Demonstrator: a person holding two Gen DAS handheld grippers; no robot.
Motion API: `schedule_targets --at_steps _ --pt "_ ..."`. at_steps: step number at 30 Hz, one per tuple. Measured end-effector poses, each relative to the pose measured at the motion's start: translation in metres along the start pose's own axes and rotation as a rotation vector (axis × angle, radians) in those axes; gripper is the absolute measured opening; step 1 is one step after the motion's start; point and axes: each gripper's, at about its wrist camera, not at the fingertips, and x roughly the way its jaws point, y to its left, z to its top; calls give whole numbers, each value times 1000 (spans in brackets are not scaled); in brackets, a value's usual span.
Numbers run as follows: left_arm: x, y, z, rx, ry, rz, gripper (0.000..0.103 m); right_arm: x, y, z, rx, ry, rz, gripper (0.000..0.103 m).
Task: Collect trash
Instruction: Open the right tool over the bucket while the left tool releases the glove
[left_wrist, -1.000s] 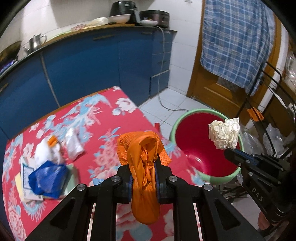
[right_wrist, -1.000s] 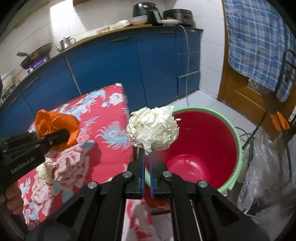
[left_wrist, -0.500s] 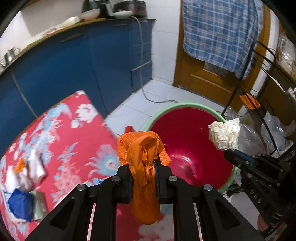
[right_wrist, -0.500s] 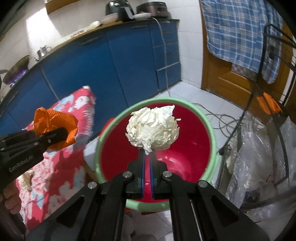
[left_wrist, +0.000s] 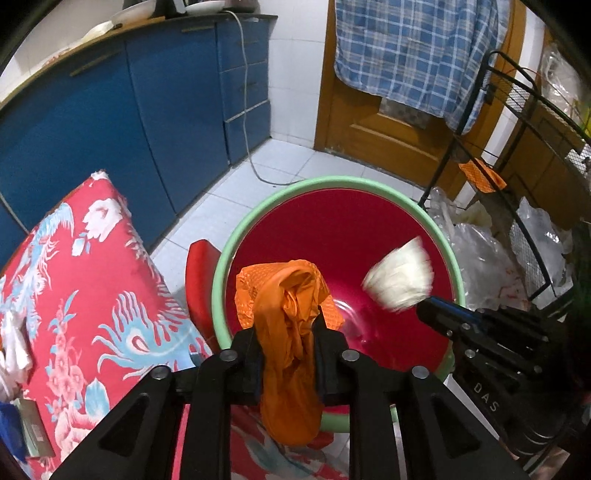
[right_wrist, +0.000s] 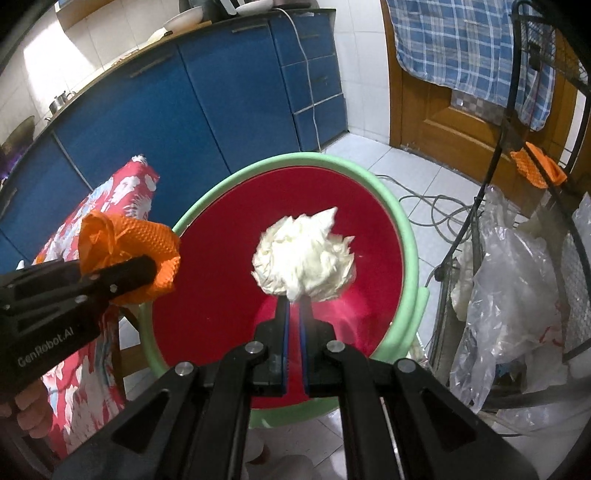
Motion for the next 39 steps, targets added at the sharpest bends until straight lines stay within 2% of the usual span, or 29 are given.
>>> schedule_targets --at_steps 2,5,10,15,26,39 --pt "1 -1 1 1 -3 14 35 1 0 0 1 0 0 11" --pt "-1 1 1 -12 -6 29 43 0 0 0 10 -7 -1 21" --pt "-4 7 -2 -33 -5 13 47 -6 1 0 14 -20 -6 21" --pt "-11 8 -3 -45 -33 -25 56 -16 4 0 10 -41 -7 21" --pt "-34 15 -6 -61 -76 -16 57 -34 9 0 1 -71 -15 22" --pt "-74 46 -33 -130 -87 51 57 -62 38 -5 -52 -108 26 22"
